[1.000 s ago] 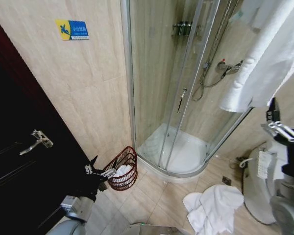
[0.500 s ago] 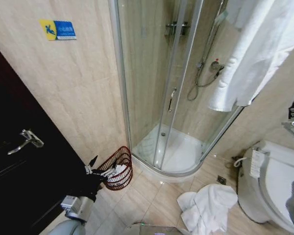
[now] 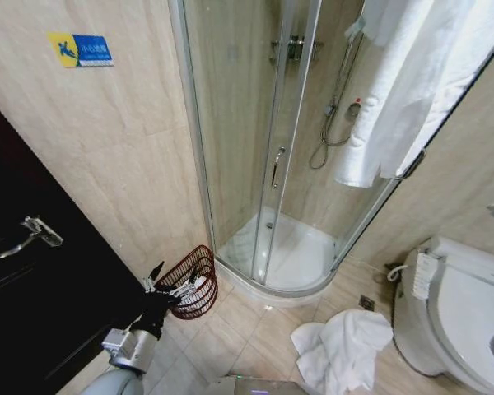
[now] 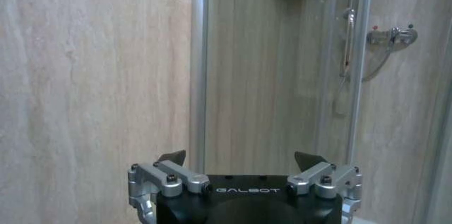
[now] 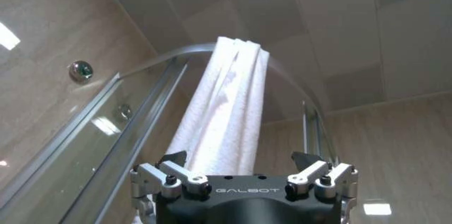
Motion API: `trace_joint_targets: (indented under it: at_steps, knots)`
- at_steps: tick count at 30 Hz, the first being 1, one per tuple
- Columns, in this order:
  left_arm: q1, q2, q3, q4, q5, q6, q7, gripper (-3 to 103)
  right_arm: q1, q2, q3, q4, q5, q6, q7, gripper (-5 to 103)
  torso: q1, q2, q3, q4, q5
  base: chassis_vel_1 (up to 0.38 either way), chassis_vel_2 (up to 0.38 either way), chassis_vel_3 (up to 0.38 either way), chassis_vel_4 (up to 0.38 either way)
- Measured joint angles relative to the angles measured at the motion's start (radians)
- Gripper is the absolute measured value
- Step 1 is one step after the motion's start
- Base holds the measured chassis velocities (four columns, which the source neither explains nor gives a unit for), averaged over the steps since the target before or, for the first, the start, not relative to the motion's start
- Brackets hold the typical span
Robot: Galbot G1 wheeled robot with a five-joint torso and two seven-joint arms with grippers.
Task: Discard the used towel into the hamper.
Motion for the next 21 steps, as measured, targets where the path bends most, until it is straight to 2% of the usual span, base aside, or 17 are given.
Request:
trace_joint_targets:
  at_steps: [10,14,16,18,20,21]
  knots:
    - [0.0,0.0,0.0,0.0,0.0,0.0,0.0,100,0.053,-0.037,-0.044,-0.023,0.007,-0.005,-0.025,100,0.0,0.0,0.0,0.0,0.0,-0.077,-0.07,0.064,0.06]
    - [0.0,0.0,0.0,0.0,0.0,0.0,0.0,100,0.116,-0.067,-0.089,-0.06,0.04,0.006,-0.09,100,0.0,0.0,0.0,0.0,0.0004,-0.017,-0.012,0.014,0.012]
    - [0.0,0.0,0.0,0.0,0.0,0.0,0.0,100,0.158,-0.107,-0.108,-0.121,0.07,0.013,-0.17,100,0.0,0.0,0.0,0.0,0.0,0.0,0.0,0.0,0.0]
    - [0.0,0.0,0.0,0.0,0.0,0.0,0.0,100,0.177,-0.126,-0.112,-0.149,0.073,0.018,-0.198,100,0.0,0.0,0.0,0.0,0.0001,0.0,0.0,0.0,0.0]
    - [0.0,0.0,0.0,0.0,0.0,0.0,0.0,100,0.237,-0.191,-0.123,-0.221,0.076,0.021,-0.235,100,0.0,0.0,0.0,-0.0001,0.0007,0.0,0.0,0.0,0.0]
    - [0.0,0.0,0.0,0.0,0.0,0.0,0.0,100,0.274,-0.229,-0.129,-0.24,0.076,0.014,-0.222,100,0.0,0.0,0.0,0.0,0.0,0.0,0.0,0.0,0.0]
